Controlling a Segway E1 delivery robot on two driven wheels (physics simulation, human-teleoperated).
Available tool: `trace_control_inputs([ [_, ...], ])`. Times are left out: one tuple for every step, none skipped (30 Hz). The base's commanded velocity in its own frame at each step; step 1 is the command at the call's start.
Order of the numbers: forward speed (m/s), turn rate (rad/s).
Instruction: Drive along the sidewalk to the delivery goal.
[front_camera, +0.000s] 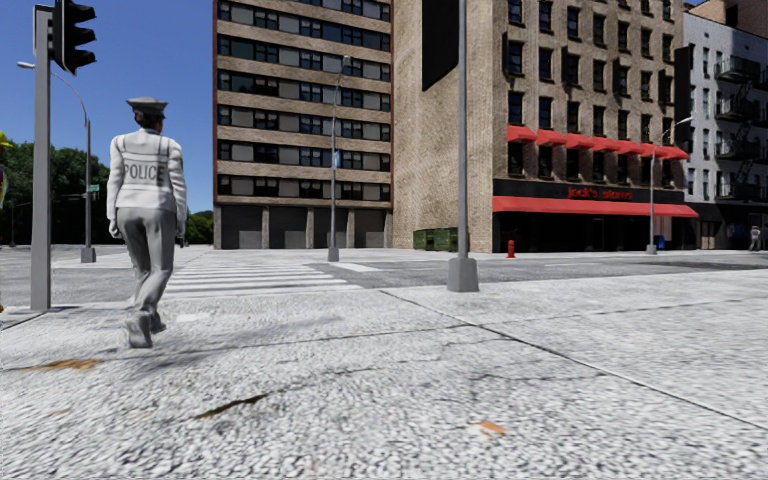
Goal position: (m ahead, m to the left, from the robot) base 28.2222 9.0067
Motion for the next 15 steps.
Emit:
trace_control_inputs([
  [1.15, 0.0],
  [1.15, 0.0],
  [1.15, 0.0],
  [1.15, 0.0],
  [1.16, 0.0],
  [1.16, 0.0],
  [1.16, 0.0],
  [1.16, 0.0],
  [1.16, 0.0],
  [1.17, 0.0],
  [1.22, 0.0],
  [1.22, 0.0],
  [1.28, 0.0],
  [1.3, 0.0],
  [1.31, 0.0],
])
